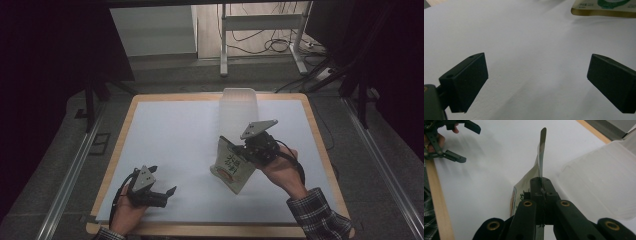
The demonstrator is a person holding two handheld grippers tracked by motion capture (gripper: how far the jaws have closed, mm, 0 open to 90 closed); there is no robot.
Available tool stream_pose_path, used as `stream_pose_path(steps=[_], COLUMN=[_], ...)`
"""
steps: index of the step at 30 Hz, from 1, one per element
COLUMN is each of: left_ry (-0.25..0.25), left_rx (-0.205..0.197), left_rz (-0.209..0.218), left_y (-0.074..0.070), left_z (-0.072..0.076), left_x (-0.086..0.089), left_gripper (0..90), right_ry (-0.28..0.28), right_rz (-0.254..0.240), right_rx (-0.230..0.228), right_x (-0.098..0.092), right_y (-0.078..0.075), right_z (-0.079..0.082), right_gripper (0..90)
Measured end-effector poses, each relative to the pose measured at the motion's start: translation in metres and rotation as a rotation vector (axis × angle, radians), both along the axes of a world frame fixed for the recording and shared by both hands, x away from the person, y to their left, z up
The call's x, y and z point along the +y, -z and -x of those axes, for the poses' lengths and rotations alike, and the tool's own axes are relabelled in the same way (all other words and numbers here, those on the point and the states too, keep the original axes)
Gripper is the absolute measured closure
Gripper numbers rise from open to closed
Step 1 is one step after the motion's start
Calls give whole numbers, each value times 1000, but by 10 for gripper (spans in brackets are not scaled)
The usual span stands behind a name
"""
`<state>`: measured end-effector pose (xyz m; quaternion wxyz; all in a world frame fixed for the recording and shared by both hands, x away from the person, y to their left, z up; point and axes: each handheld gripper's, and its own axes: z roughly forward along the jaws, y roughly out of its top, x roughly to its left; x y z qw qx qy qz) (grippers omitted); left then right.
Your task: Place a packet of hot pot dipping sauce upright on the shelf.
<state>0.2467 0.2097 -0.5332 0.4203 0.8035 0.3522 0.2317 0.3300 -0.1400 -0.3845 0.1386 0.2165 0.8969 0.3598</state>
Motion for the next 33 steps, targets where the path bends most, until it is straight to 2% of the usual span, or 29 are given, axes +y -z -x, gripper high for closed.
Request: stream_pose_path(steps=[4, 8, 11, 15, 19, 25, 29, 33], left_ry=[-2, -2, -1, 1, 0, -1, 0, -1], left_rx=[0, -3, -3, -3, -4, -5, -5, -4], left_rz=[2, 4, 2, -4, -2, 2, 4, 4], left_y=[0, 0, -1, -1, -1, -1, -1, -1], left_z=[0, 0, 0, 0, 0, 0, 0, 0], left_x=[1, 1, 1, 2, 2, 2, 2, 2], left_gripper=[32, 32, 32, 32, 32, 32, 32, 31], right_ry=[-7, 4, 10, 20, -2, -14, -15, -24], right_rz=[8, 48, 52, 35, 10, -9, -42, -45], right_rx=[-24, -76, -89, -81, -75, -77, -73, -81], right_x=[4, 11, 12, 12, 14, 21, 28, 37], right_y=[-6, -12, -15, -22, -29, -36, -40, -44], right_z=[-4, -9, -12, -22, -30, -41, -51, -57], right_gripper=[891, 891, 891, 891, 891, 891, 891, 891])
